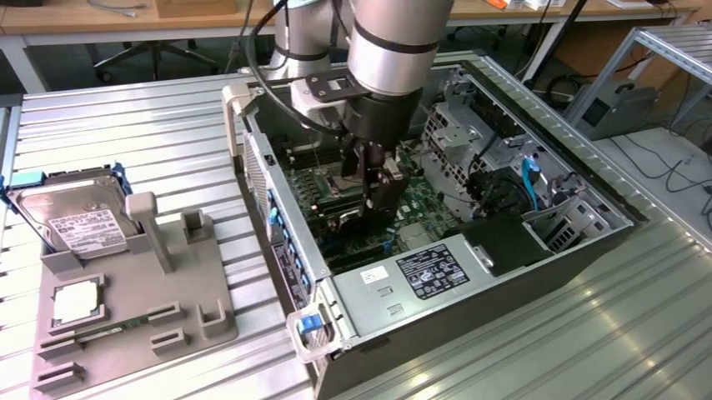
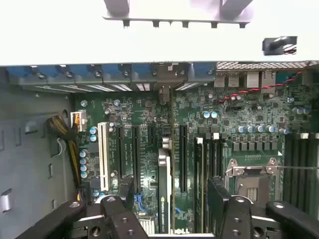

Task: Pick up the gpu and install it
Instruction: 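Insert the gpu into the slot, then press down on the gpu until it lock into place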

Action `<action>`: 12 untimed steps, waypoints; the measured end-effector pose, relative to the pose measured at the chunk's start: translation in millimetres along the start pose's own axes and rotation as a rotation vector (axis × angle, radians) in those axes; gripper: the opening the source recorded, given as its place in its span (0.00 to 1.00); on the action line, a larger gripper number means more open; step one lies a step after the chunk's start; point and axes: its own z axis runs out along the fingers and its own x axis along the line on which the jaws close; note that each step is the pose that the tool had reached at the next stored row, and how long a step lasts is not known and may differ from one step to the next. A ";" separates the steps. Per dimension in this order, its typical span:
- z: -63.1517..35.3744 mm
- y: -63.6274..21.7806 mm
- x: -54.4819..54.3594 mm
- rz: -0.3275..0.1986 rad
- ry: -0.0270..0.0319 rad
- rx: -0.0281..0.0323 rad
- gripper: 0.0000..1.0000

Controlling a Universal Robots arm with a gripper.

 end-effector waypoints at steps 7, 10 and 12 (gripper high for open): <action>-40.4 -0.6 -2.8 0.000 0.0010 0.0001 0.70; -40.4 -0.6 -2.8 0.000 0.0011 0.0001 0.38; -40.4 -0.5 -2.8 0.000 0.0011 0.0001 0.13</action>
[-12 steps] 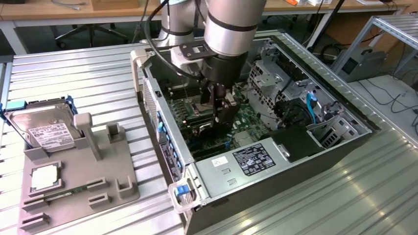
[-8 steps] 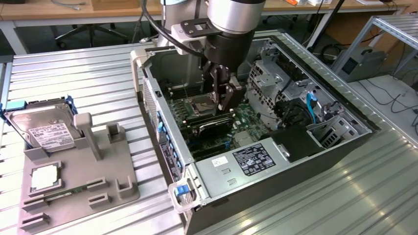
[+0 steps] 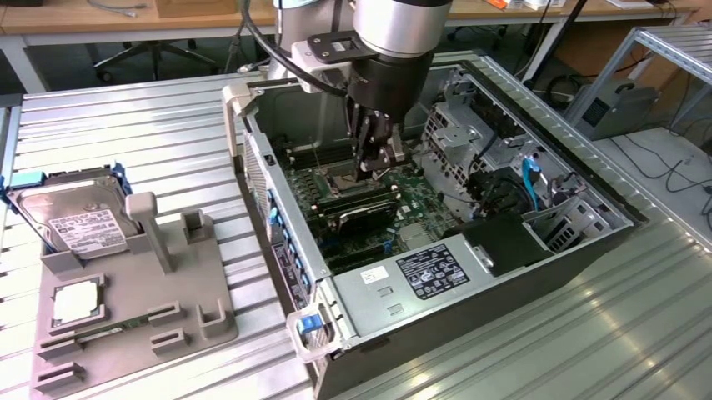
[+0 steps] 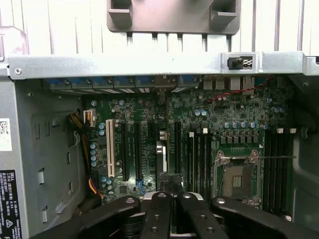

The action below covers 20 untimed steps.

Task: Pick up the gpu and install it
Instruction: 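Press down on the gpu until it lock into place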

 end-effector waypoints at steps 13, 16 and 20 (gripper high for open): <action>16.1 0.2 0.5 0.000 0.0001 0.0000 0.11; 24.1 0.3 0.7 0.000 -0.0001 0.0001 0.11; 31.6 0.4 1.0 0.000 0.0000 0.0001 0.11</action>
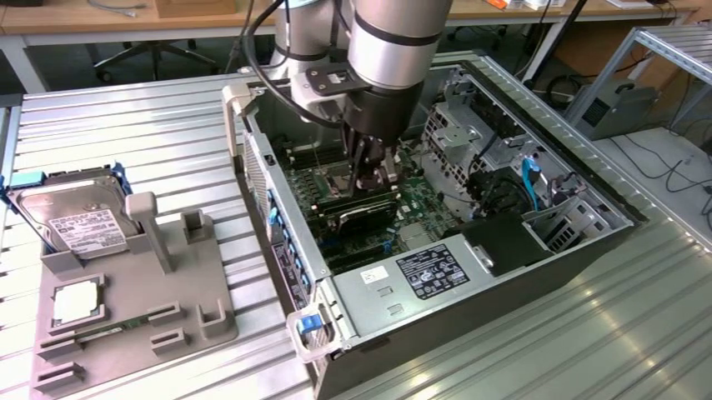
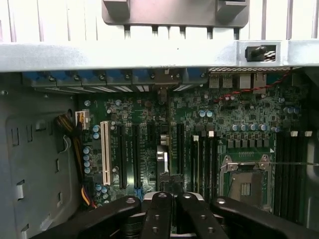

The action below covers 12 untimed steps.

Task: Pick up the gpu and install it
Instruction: 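Press down on the gpu until it lock into place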

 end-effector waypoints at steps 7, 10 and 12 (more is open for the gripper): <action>3.2 0.2 -1.4 0.000 -0.0001 0.0001 0.11; 3.3 0.2 -5.6 0.000 -0.0001 0.0000 0.11; 4.4 0.1 -6.0 0.000 -0.0002 0.0001 0.11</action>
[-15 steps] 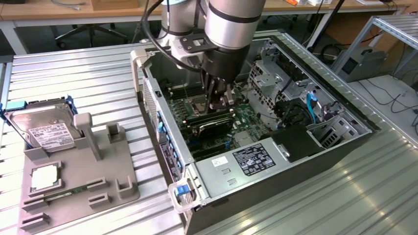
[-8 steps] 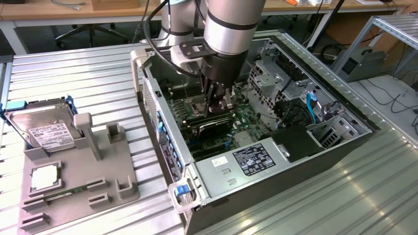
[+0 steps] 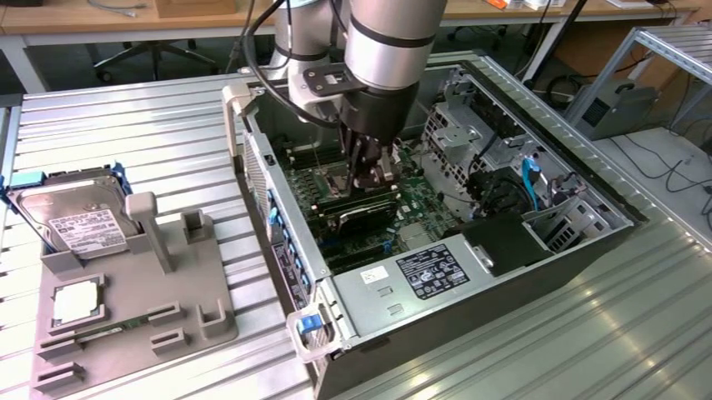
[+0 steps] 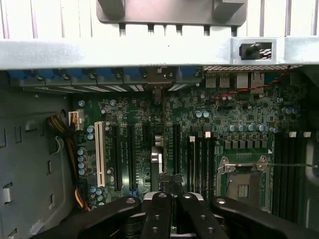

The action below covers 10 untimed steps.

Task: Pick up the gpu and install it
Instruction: 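Press down on the gpu until it lock into place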

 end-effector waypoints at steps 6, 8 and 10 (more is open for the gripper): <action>11.3 0.2 0.3 0.000 0.0001 -0.0001 0.11; 14.8 0.3 0.4 0.000 0.0002 -0.0001 0.11; 18.2 0.3 0.5 0.000 0.0002 -0.0001 0.11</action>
